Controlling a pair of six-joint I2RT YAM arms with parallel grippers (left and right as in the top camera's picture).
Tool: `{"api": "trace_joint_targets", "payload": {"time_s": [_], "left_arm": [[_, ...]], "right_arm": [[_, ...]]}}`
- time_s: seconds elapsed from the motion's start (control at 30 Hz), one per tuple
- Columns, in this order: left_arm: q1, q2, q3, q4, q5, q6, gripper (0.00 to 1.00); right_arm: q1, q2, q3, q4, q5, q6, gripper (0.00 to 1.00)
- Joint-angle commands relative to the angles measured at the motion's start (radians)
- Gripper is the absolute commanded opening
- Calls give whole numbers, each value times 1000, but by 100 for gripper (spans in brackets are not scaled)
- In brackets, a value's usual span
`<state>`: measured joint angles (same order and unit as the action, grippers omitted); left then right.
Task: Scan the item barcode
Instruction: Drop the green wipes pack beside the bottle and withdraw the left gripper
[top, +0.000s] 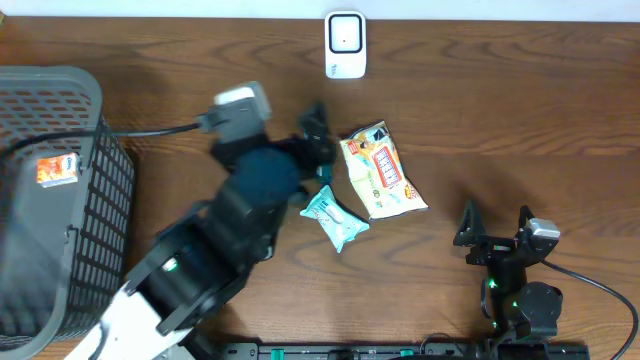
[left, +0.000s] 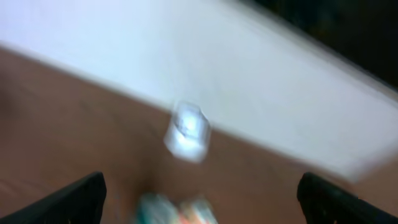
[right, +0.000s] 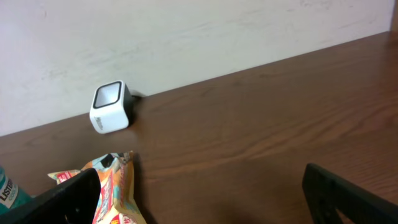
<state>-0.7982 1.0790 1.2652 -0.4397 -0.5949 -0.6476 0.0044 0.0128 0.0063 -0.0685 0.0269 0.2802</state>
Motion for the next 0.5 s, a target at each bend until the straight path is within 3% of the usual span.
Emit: {"api": "trace_joint_targets", "payload": {"time_s": [0.0,0.1,0.47], "left_arm": [[55,-81,11,34,-494,207,98],[153,-130,11,50,-596,207,98],[662,-180,11,37,-537,206,98]], "right_arm": [[3,-4,-1,-3,8,-8,99],[3,-4,-1,-3,8,-8,99],[3,-4,-1,-3,8,-8,99]]}}
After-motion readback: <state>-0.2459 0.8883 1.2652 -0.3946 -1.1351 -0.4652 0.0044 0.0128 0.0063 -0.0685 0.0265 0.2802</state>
